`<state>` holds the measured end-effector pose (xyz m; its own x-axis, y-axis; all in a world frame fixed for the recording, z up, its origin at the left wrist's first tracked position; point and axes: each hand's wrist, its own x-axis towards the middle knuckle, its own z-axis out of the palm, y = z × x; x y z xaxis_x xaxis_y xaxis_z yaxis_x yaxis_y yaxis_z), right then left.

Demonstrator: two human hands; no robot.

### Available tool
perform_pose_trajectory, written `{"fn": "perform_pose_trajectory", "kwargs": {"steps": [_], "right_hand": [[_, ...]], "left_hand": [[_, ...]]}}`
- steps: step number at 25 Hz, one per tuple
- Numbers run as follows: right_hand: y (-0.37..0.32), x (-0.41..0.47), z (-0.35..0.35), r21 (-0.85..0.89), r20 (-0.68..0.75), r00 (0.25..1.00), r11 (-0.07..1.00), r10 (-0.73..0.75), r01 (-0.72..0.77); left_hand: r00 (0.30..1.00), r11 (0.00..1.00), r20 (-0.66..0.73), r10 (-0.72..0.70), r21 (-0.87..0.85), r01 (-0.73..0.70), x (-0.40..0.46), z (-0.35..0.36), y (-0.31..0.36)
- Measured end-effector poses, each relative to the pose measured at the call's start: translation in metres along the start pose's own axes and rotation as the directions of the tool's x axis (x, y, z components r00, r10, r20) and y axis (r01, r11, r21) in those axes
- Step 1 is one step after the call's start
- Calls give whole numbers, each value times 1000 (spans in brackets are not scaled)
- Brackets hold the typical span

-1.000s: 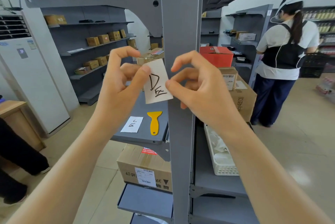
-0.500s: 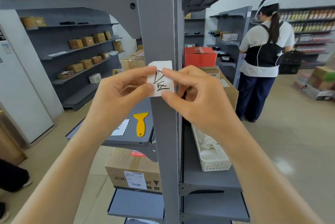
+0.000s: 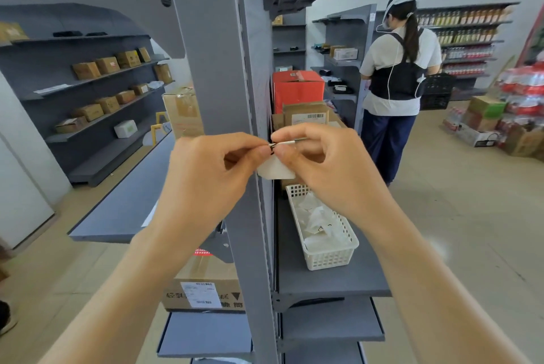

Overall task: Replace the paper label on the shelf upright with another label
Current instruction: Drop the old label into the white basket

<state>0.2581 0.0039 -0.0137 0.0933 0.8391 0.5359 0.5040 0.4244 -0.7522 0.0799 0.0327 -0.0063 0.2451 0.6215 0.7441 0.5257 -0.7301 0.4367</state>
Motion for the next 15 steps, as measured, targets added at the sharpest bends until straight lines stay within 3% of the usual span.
{"fn": "perform_pose_trajectory", "kwargs": {"steps": [2,4,7,11,15], "right_hand": [[7,-2,-1,-21,-87,996,1000,-13,11],[12,-4,-4,-57,-197,980,998,-20,9],[15,-9,-11,32,-305,952,999,-29,40],[22,-8,-20,167,-260,966,985,-8,53],[37,-5,-29,66,-163,986,996,-47,58]], "left_hand": [[1000,998,10,-14,-66,15,-2,15,2],[989,969,72,-127,-207,139,-4,29,5],[933,828,151,-328,-430,361,0,43,11],[860,618,294,-416,-602,505,10,53,15],[828,505,439,-350,-655,561,13,61,24]]}}
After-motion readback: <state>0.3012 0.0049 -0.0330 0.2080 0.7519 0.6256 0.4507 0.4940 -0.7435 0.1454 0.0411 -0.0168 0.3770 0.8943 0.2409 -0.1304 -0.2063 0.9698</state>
